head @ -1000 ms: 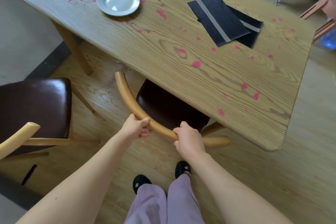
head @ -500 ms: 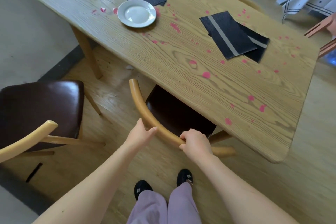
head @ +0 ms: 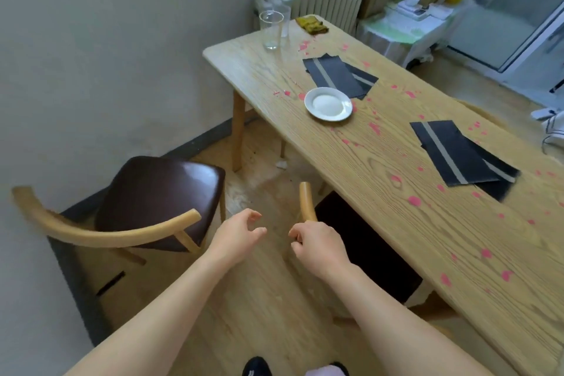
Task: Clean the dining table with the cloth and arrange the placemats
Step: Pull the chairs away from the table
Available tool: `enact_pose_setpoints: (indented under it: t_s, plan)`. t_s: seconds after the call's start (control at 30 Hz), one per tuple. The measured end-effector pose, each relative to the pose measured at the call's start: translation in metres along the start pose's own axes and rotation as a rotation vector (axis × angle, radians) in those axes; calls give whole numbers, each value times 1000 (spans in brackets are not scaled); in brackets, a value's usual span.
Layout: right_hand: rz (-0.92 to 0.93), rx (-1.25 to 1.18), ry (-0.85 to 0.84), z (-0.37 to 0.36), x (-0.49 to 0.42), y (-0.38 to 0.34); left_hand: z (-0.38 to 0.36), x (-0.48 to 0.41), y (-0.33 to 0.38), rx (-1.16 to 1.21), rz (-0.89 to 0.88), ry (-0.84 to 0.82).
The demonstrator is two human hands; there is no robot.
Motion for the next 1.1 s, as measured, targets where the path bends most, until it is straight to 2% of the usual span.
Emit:
enact_pose_setpoints:
  t_s: [0.33, 0.43, 0.6, 0.93, 1.1]
  plan:
    - [327, 77, 94, 36, -43, -136, 124, 24, -57, 135, 94, 265]
    - [379, 68, 104, 37, -55, -159, 142, 22, -70, 167, 121, 300]
    - [517, 109, 66, 36, -99, -215, 196, 11, -106, 210, 233, 443]
    - [687, 132, -9, 10, -174, -295, 254, -17, -167, 235, 397, 580]
    - [711, 153, -140, -24, -188, -336, 277, -15, -213, 294, 485, 665]
Point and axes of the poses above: each hand's wrist, its own x-axis away from the middle knuckle, its own z-axis out of the back of the hand, y = z × x, the point moved 8 cm from there along -x, towards the middle knuckle, and after that the axes turned 15 degrees about x, right-handed, at the moved point
